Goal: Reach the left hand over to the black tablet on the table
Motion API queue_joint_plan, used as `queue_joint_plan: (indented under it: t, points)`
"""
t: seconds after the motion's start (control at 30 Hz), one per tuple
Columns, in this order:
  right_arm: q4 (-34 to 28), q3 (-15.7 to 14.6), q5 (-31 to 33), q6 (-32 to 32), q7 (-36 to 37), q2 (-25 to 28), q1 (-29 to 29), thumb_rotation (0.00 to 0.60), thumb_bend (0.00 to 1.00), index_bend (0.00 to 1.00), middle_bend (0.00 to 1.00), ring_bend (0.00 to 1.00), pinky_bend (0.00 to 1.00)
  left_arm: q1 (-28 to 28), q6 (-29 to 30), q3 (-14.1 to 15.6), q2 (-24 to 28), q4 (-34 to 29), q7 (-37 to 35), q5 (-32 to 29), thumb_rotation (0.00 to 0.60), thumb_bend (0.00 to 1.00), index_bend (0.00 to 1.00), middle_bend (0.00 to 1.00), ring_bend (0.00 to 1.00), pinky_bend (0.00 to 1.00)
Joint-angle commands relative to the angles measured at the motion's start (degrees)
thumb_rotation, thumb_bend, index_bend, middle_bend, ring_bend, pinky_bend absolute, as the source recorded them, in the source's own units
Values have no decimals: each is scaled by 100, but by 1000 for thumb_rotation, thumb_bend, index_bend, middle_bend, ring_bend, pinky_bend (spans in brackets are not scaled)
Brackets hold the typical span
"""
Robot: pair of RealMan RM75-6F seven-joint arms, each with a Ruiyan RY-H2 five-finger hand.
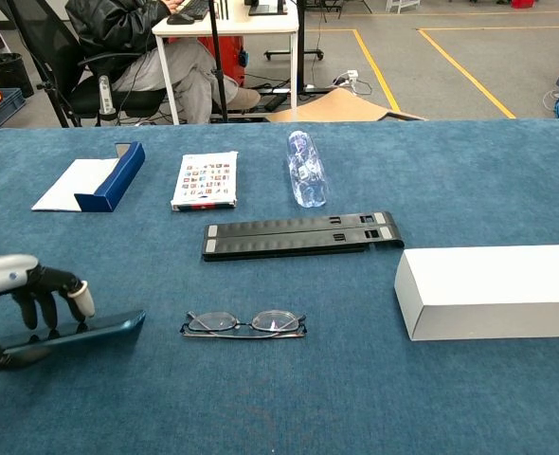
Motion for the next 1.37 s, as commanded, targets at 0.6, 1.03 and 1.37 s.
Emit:
queue_joint_plan:
  t: [0.6,1.03,1.37]
  points:
    - [53,8,133,-150,-17,-47,50,600,0,3,0,0,0,-943,153,-587,-438,1437,-71,-1358,600,719,105,22,76,160]
    - [-71,-24,-39,9,44,25,8,600,0,3,0,0,0,193,2529,-212,639,668,-177,821,600,63,0,0,0,0]
    - [-142,8,-107,164,93,105,-26,600,0,2,0,0,0,965,3249,248,1257,286,-434,1439,600,52,0,0,0,0]
